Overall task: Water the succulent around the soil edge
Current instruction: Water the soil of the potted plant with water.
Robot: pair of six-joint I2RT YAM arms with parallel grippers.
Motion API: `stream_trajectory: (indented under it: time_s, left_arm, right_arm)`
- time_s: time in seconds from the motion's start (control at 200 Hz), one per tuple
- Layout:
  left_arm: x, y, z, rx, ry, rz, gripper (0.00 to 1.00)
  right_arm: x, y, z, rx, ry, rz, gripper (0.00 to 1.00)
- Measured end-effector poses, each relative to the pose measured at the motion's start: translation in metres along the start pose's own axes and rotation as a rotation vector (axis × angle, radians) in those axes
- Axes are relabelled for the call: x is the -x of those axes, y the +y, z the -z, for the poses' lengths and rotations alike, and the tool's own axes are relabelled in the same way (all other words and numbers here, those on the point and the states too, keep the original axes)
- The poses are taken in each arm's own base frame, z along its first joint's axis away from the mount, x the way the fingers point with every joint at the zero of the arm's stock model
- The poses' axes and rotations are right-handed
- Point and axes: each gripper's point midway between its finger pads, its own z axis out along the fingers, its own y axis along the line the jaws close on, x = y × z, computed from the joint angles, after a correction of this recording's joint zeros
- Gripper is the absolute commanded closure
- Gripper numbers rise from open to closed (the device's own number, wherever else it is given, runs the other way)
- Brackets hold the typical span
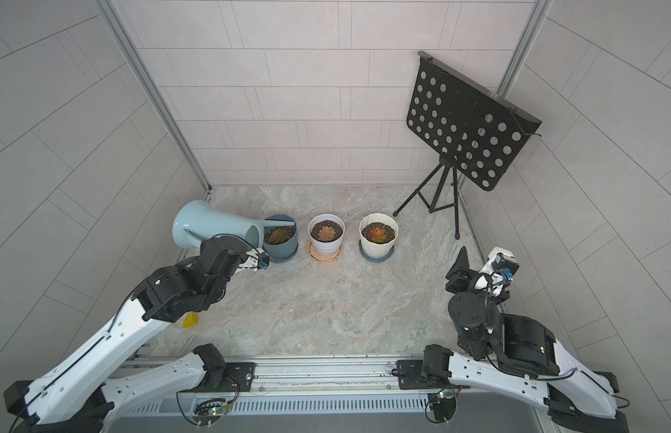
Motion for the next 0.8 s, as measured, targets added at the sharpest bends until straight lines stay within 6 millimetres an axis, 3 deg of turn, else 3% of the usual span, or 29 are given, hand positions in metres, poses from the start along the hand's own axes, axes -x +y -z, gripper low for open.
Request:
stream_trajectory:
  time_s: [0.796]
  left_arm:
    - [-0.01, 0.005, -0.008, 0.02, 0.068, 0.03, 1.0]
  right_arm:
    - [0.002, -0.003, 0.0, -0.005, -0.004, -0.016, 0.36]
